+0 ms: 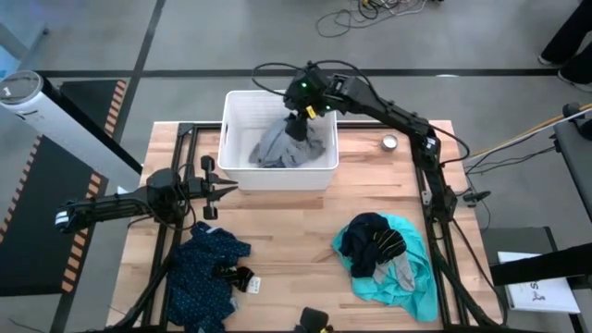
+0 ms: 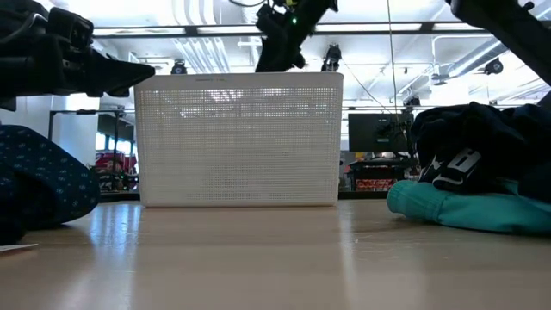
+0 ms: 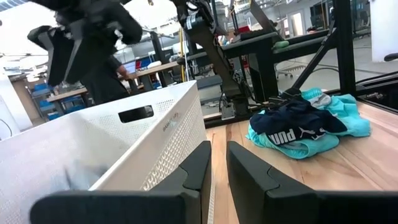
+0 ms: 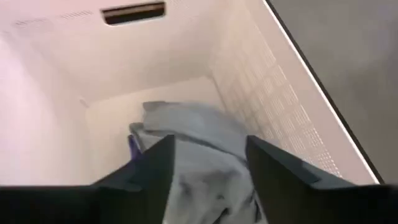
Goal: Sort clothes
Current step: Put the black sock into the white laundry bin
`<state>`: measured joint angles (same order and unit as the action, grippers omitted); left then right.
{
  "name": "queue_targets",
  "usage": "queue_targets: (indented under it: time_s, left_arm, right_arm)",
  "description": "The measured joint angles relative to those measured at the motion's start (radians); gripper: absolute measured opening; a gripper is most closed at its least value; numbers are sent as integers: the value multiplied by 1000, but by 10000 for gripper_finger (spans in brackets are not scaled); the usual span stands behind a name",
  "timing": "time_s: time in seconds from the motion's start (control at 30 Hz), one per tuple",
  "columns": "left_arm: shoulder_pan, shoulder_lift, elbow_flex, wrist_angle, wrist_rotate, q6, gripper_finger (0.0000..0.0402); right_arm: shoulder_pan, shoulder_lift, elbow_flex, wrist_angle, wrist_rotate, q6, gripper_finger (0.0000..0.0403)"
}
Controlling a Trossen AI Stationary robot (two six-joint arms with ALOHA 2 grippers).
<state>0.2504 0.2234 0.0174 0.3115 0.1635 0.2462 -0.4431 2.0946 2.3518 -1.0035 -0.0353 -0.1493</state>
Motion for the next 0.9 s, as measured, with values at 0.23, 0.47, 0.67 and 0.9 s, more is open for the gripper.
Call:
queue_targets:
  time_s: [0.23, 0.47, 0.67, 0.9]
  left_arm:
    - [0, 7, 0, -1, 0, 0, 38]
    - [0, 18, 0, 2, 0, 0, 38]
    - [0, 18, 0, 3, 0, -9, 38]
    - [0, 19, 0, 3, 0, -11, 38]
  right_arm:
    - [65, -104, 0, -330, 1, -44, 194]
    - [197, -208, -1, -568, 11, 1, 35]
    - [334, -297, -33, -566, 8, 77, 18]
    - [457, -425, -243, -566, 10, 234, 2]
